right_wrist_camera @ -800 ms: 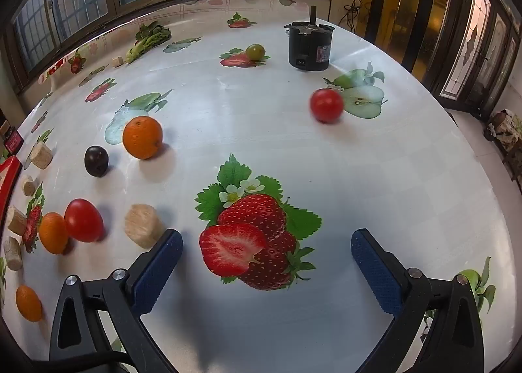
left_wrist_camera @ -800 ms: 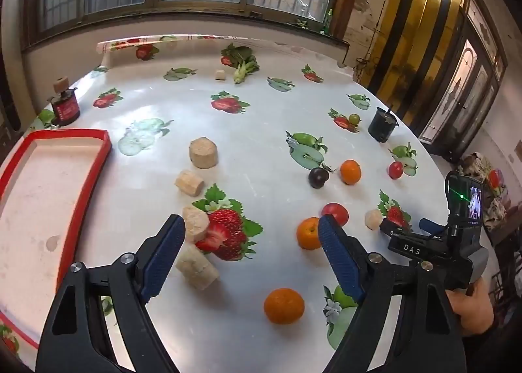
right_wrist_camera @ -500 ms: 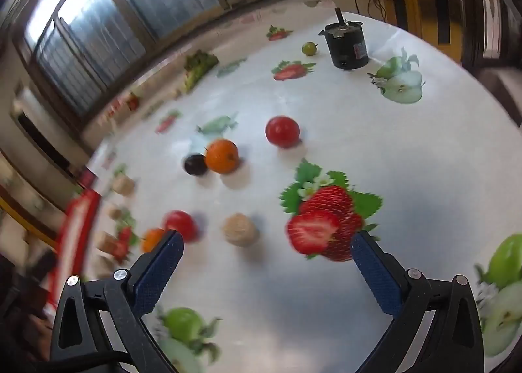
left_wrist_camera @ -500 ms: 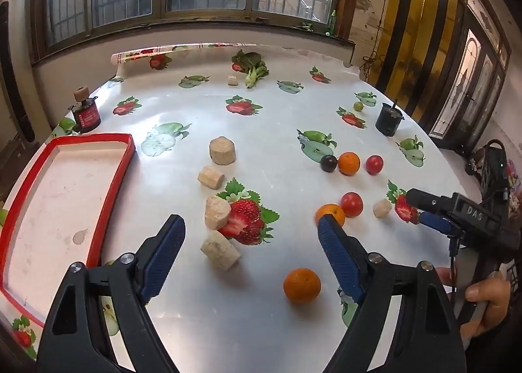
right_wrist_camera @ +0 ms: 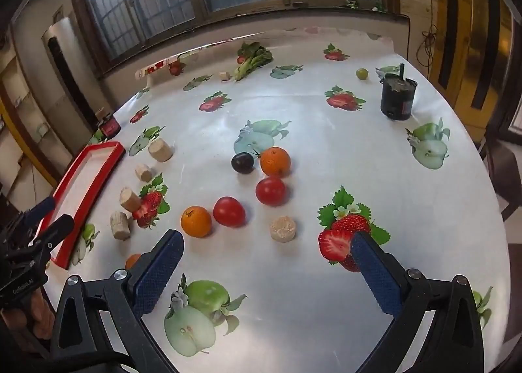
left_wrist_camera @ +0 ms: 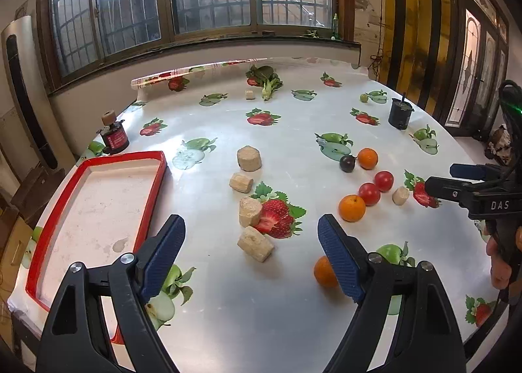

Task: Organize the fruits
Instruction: 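Move left tool toward an orange while right tool moves toward a tan round block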

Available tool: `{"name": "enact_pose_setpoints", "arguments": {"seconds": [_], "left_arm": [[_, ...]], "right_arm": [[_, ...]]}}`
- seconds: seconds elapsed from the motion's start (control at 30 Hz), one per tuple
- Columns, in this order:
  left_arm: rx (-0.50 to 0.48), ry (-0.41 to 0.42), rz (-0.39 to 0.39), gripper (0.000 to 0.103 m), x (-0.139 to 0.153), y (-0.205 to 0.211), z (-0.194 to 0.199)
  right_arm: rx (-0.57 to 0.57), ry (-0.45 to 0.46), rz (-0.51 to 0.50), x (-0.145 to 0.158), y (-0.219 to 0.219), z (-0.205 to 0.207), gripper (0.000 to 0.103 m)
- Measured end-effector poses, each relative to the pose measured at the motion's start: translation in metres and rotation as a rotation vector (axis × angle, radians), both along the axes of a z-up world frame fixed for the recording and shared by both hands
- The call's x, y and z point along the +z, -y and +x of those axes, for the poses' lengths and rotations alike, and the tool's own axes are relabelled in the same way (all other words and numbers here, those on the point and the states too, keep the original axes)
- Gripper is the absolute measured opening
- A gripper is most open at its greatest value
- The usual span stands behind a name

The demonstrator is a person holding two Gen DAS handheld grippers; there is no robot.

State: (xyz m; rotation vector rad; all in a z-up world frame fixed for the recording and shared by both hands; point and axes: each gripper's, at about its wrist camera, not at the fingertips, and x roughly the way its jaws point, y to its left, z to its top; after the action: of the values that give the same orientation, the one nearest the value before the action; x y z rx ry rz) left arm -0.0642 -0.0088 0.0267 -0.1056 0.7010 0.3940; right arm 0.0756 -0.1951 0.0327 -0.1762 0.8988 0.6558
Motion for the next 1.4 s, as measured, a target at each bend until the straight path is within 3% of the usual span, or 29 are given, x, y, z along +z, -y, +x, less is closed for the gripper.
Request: {"name": "enact_pose_setpoints", "arguments": {"seconds": [0.17, 0.43, 1.4], "left_arm": [[0.014, 0.000, 0.019, 0.084, 0.000, -0.002, -0.008], [0.050, -0.021, 0.032, 0.084, -0.007, -0.003, -0.014], [0.076, -0.044, 0.026, 0.084, -0.016, -0.004, -0.024]], "right_arm": [[0.097, 0.078, -0.048, 0.008, -0.017, -0.017, 0.103], [0.172, 0.079, -0.052, 0.006, -0.028, -0.032, 0.103], [0.203, 0.085, -0.082, 0.002, -0.030, -0.046, 0.103]]}}
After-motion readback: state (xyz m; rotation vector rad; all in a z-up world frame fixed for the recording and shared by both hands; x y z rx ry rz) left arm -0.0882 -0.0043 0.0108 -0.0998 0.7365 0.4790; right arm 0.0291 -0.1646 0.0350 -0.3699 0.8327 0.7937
